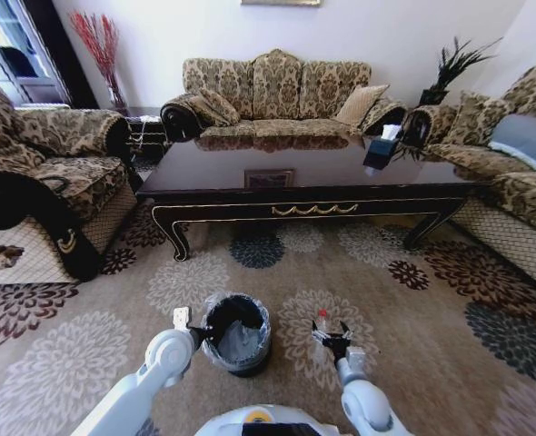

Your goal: Move to the front of the table and pick up the trash from the floor, then place it into the trash bin.

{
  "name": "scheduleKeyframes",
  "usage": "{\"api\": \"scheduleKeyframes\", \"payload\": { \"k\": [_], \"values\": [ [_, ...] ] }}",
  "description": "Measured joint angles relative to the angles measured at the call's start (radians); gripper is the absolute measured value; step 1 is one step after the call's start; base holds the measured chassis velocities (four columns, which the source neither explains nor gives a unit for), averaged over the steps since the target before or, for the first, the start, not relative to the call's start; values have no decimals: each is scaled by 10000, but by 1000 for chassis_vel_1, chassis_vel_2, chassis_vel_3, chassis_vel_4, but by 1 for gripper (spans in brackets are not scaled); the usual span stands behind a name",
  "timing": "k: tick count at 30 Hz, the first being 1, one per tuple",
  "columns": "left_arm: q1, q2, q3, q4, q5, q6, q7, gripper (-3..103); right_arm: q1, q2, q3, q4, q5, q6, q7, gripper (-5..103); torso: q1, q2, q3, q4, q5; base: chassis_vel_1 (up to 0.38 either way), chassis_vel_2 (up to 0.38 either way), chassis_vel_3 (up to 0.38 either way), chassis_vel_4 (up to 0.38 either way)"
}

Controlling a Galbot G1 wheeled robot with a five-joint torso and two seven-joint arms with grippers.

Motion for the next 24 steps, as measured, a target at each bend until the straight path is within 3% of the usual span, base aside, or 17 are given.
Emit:
{"api": "scheduleKeyframes", "payload": {
  "k": [8,22,24],
  "values": [
    [365,57,-244,-185,117,-5,109,0,540,141,-185,-983,711,-556,272,100,0,0,0,0,0,0,0,0,0],
    [567,15,-201,-338,263,-85,54,0,1201,364,-440,-2542,1051,-545,-84,102,0,0,0,0,1,0,0,0,0],
    [564,20,-200,-346,263,-89,52,0,1232,363,-442,-2601,1130,-543,-117,94,0,0,0,0,0,0,0,0,0]
  ]
}}
